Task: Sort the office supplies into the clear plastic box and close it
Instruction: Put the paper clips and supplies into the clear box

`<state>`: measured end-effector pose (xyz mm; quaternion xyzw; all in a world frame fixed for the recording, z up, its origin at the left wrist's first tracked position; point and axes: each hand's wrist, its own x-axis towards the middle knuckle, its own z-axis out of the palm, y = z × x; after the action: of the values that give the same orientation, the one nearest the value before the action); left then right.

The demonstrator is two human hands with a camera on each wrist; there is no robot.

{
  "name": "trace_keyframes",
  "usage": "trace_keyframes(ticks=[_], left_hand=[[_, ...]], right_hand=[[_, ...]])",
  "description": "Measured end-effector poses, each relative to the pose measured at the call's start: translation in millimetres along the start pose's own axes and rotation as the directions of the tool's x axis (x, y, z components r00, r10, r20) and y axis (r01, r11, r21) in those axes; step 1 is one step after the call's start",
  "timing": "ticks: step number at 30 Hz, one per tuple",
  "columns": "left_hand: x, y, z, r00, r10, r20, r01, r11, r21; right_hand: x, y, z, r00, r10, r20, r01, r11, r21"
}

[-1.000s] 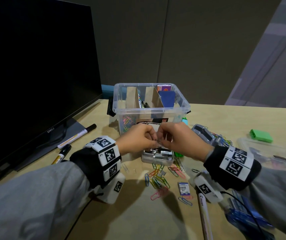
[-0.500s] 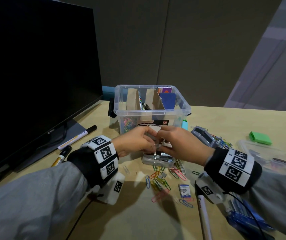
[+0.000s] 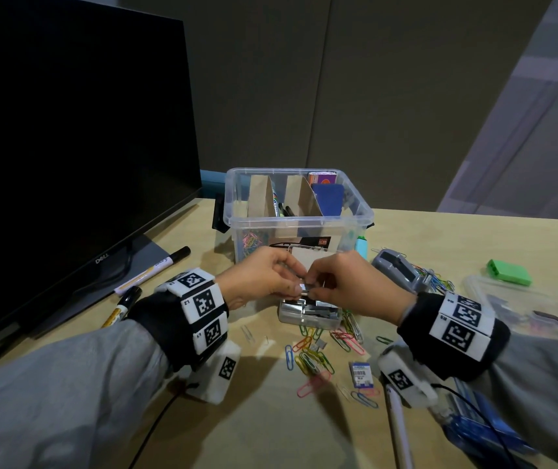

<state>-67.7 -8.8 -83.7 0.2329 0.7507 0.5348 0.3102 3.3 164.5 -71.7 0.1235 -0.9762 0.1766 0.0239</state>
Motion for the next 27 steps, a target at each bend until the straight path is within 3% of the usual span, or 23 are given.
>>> trace_keyframes(ticks=[6, 9, 13, 22, 27], left_hand=[[-2, -1, -1, 1.000, 0.019, -0.024, -0.018, 0.998, 0.062], [-2, -2, -2, 0.997, 0.047, -0.063, -0.036, 0.986, 0.164], [-2, -2, -3, 0.988, 0.087, -0.131, -0.052, 0.968, 0.246], [-7, 1, -1, 0.985, 0.104, -0.136, -0.065, 0.962, 0.265], [-8, 1, 1, 0.985, 0.108, -0.132, -0.074, 0.969, 0.235]], right_hand=[[4, 0, 0, 0.987, 0.155, 0.038, -0.158, 0.981, 0.111], [4, 2, -4, 0.976, 0.192, 0.104, -0.199, 0.978, 0.064], [1, -1, -3, 0.959, 0.179, 0.218, -0.170, 0.984, -0.060], [5, -7, 5, 0.956, 0.178, 0.234, -0.132, 0.971, -0.200], [6, -10, -1, 0.993, 0.062, 0.101, -0.055, 0.996, -0.076]])
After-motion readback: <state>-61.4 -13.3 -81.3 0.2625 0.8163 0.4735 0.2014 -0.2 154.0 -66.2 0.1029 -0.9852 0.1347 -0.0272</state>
